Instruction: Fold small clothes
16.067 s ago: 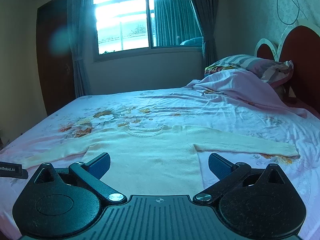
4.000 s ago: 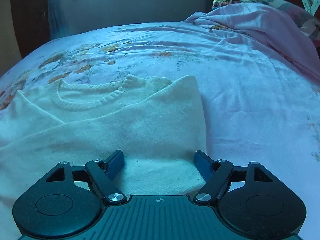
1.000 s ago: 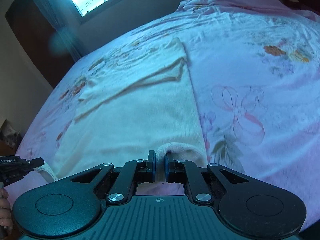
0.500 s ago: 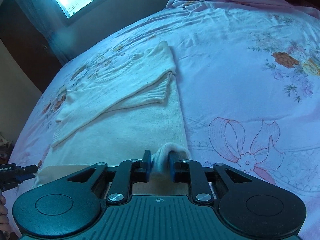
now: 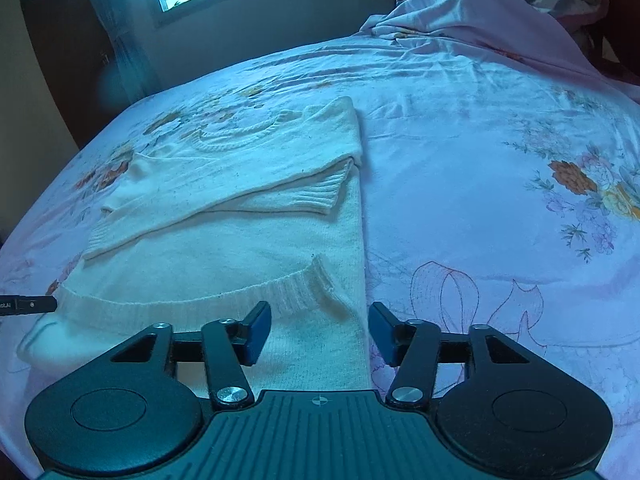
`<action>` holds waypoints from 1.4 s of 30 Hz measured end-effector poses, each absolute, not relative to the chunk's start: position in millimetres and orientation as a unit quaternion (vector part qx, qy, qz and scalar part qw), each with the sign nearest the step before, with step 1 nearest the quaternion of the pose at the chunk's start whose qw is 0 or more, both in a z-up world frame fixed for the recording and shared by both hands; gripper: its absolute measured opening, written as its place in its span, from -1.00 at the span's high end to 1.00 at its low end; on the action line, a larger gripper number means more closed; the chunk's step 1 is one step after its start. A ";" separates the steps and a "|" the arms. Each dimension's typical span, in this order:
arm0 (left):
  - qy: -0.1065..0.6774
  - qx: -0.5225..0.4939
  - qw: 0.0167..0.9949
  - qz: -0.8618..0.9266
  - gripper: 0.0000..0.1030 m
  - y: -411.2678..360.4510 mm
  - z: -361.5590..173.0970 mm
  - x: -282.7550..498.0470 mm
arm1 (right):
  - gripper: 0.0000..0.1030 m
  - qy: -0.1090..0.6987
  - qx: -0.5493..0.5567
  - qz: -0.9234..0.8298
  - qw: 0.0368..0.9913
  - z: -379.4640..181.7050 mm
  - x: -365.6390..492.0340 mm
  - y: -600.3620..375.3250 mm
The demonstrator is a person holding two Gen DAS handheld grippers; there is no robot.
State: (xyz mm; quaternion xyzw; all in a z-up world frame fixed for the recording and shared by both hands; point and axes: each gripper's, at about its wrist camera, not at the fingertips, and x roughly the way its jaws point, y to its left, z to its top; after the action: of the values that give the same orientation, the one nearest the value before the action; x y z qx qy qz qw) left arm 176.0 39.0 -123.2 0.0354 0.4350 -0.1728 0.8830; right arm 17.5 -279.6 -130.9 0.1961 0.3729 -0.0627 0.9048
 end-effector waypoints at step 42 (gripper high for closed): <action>0.448 0.091 0.858 -0.233 0.69 26.7 -136.7 179.4 | 0.58 0.423 0.192 0.008 0.885 -154.8 56.3 -288.9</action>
State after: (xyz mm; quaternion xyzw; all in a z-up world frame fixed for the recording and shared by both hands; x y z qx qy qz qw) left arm 179.4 26.7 -136.7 0.0906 0.4478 -0.2333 0.8584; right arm 56.3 -288.9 -154.8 0.1917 0.4234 0.0085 0.8854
